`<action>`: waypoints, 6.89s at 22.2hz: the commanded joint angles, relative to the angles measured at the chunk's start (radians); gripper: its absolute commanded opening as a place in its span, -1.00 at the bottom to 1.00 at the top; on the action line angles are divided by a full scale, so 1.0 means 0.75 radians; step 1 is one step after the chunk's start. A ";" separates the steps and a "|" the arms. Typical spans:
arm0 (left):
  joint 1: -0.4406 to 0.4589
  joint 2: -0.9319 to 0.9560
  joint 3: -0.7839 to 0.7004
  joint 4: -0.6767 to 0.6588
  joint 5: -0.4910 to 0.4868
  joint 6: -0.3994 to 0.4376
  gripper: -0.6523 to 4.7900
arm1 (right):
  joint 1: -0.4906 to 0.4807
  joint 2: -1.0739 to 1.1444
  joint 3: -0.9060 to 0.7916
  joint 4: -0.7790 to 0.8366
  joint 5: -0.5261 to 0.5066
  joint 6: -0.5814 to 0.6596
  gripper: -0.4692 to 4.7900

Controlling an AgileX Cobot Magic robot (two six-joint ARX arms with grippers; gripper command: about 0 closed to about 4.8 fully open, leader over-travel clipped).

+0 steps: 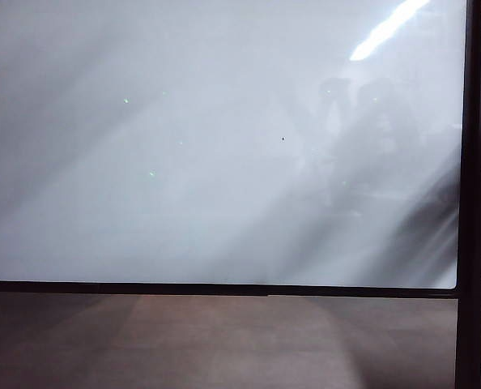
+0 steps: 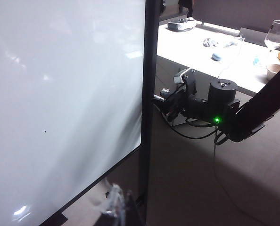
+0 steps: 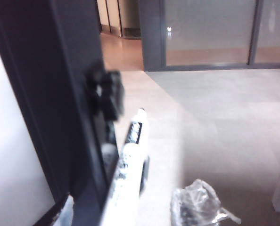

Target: Reach to the right to find the marker pen, pick it up, and write the number 7 on the whiteboard.

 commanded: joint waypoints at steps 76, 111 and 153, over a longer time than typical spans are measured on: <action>0.247 -0.209 -0.173 -0.004 0.020 0.006 -0.78 | 1.044 -0.939 0.056 -0.789 0.428 -0.038 -0.83; 0.261 -0.274 -0.268 0.013 0.080 0.001 -0.78 | 1.043 -0.582 0.060 -0.507 0.737 -0.037 -0.83; 0.261 -0.274 -0.268 0.015 0.080 0.005 -0.78 | 1.044 -0.622 0.056 -0.951 0.831 -0.026 -0.82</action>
